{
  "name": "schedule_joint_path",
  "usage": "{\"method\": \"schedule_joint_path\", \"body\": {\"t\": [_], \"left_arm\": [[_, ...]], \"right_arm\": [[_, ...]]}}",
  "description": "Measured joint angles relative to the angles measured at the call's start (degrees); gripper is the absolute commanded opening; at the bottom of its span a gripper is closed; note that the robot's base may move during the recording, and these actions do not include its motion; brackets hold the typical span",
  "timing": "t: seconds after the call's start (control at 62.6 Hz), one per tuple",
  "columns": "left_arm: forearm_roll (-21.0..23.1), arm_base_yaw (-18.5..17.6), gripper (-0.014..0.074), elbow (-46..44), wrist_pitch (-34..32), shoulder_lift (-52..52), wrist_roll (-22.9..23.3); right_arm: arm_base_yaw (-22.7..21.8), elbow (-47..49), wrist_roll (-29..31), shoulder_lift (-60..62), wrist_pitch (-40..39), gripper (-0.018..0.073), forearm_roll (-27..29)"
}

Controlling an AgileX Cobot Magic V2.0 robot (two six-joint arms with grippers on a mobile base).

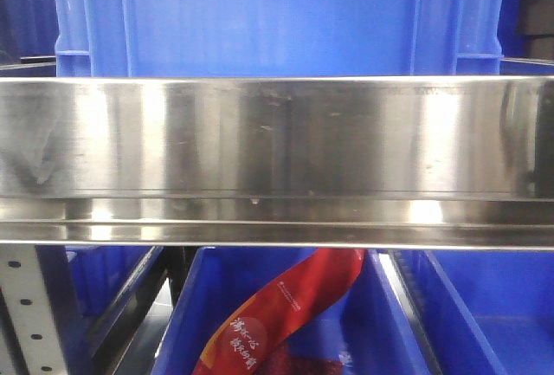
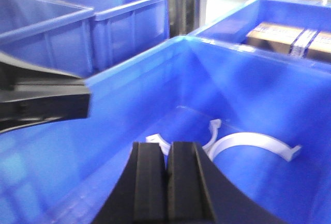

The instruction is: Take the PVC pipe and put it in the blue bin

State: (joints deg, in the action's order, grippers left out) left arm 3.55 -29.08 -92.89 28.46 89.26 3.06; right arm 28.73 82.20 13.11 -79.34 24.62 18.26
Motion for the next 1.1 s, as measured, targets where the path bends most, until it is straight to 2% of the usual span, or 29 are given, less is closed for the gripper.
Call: {"method": "schedule_joint_path", "body": {"t": [0.176,0.32,0.496,0.623,0.751,0.831,0.991,1.103], "left_arm": [[-1.8,0.0,-0.0111,0.0,0.5,-3.4,0.0],[-4.8,0.0,-0.0111,1.6,-0.5,-7.8,0.0],[-5.3,0.0,-0.0111,11.3,-8.9,-14.5,0.0],[-5.2,0.6,-0.0111,20.0,-14.9,-20.1,0.0],[-2.8,4.3,-0.0111,28.0,-16.0,-25.3,0.0],[-0.8,7.9,-0.0111,33.2,-16.5,-28.6,0.0],[0.2,13.7,-0.0111,43.1,-19.8,-36.4,0.0],[0.4,15.7,-0.0111,51.0,-21.9,-42.5,0.0]], "right_arm": [[-2.4,0.0,0.0,2.4,-0.2,-0.0162,-0.2],[-7.5,0.0,0.0,6.1,-0.3,-0.0162,-0.2],[-12.4,-4.7,0.0,10.8,-1.6,-0.0164,-0.3],[-13.8,-12.6,0.0,15.7,-6.3,-0.0164,-0.3],[-14.0,-22.3,0.0,21.4,-13.7,-0.0164,-0.3],[-14.0,-28.6,0.0,24.6,-17.5,-0.0164,-0.3],[-14.1,-42.0,0.0,32.0,-27.7,-0.0164,1.0],[-14.1,-50.1,0.0,35.9,-32.1,-0.0164,1.3]]}}
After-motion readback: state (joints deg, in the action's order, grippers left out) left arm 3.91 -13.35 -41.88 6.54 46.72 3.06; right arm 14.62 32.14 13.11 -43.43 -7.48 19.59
